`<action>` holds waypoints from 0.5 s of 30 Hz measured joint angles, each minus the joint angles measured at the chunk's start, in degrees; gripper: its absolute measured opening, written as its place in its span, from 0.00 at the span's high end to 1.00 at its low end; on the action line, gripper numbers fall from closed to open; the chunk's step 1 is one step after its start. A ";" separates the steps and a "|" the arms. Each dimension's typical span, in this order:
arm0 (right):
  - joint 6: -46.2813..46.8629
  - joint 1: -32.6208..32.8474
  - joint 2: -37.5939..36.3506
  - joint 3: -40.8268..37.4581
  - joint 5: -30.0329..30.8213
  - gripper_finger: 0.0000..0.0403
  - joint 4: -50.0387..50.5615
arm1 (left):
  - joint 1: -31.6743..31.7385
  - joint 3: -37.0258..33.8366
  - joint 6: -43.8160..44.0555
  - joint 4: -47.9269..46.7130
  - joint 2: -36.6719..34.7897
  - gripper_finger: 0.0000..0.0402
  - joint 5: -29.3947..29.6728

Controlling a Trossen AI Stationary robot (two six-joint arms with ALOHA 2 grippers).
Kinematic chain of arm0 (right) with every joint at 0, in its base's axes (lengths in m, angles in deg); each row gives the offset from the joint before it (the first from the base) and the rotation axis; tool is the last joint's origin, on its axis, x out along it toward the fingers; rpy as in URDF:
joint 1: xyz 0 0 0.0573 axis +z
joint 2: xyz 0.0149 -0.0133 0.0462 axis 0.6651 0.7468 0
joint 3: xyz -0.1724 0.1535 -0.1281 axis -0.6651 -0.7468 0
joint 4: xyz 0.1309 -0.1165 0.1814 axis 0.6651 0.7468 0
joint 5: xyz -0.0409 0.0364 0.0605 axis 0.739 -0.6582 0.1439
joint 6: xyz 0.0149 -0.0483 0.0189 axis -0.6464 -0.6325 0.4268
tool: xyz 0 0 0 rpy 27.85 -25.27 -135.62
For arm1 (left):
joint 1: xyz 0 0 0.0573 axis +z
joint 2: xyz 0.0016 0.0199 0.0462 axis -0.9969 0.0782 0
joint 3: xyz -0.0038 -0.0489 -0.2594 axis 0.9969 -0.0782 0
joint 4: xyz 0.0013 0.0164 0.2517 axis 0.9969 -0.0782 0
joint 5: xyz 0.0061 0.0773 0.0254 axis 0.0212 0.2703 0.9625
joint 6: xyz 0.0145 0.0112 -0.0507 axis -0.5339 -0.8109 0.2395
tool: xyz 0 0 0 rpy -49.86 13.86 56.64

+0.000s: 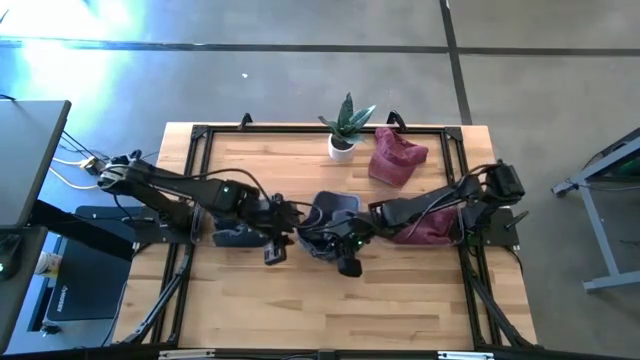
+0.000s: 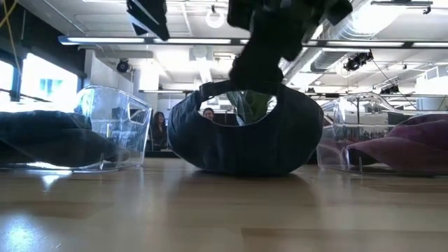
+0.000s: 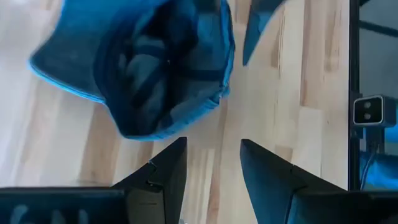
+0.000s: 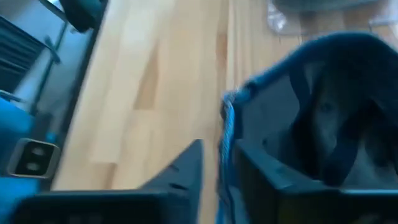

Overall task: Pick & Place hat
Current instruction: Put the blue cap into the left transparent bin

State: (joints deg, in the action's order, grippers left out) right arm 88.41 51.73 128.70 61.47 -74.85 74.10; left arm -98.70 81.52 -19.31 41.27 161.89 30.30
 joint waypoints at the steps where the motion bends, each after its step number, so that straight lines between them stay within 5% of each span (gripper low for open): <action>1: 0.75 -0.39 -0.03 0.58 -0.93 0.86 0.07 | -0.13 0.00 0.02 0.76 0.36 0.64 0.02; 4: 3.19 -1.84 -0.51 1.66 -6.06 0.97 0.44 | -0.05 0.82 0.20 -0.08 0.27 0.64 0.10; 9: 8.36 -4.48 -0.82 5.34 -20.30 0.94 0.03 | -0.04 3.61 0.21 -0.64 -0.49 0.64 0.43; 15: 7.88 -4.74 -0.84 7.48 -21.42 0.98 0.23 | 0.02 5.32 0.15 -1.61 -0.43 0.64 1.07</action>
State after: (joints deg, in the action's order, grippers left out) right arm 96.29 46.99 127.86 68.95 -96.27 74.32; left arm -98.68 86.84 -19.16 39.66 161.45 31.36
